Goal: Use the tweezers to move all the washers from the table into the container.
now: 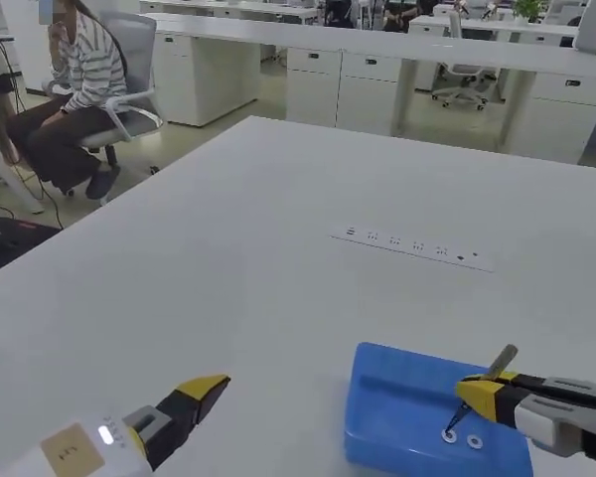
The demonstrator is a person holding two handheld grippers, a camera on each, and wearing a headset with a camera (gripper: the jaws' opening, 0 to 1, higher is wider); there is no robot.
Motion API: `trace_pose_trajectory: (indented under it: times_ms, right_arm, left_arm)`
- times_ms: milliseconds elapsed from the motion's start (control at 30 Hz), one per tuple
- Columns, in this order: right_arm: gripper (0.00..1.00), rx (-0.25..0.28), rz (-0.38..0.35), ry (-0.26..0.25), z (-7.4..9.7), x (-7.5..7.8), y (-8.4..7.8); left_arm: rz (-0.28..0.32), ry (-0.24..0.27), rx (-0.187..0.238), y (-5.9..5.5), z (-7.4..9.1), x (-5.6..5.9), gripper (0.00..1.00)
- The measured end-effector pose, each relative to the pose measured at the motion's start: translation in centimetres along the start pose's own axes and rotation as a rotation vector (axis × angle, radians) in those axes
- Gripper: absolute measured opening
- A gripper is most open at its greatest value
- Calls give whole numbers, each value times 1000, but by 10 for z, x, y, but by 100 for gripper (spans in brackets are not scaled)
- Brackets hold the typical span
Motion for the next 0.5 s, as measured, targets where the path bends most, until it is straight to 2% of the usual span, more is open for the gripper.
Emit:
trace_pose_trajectory:
  times_ms: [267,500]
  right_arm:
    - [3,70,-38,15,9,-16,14]
    - [3,84,-41,65,15,-41,19]
  left_arm:
    - [0,-2,-3,-1,0,0,88]
    - [-1,-9,-7,-1,-1,1,88]
Point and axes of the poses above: the centre of the closed fingertips' face, and the gripper's own axes: z roughly backward along the fingers, x roughly to its right, y roughly out of its top, the point moved 5 cm from there along z, roughly backward along the fingers, and after that the axes turned 8 degrees about x, right-handed, at the moved point
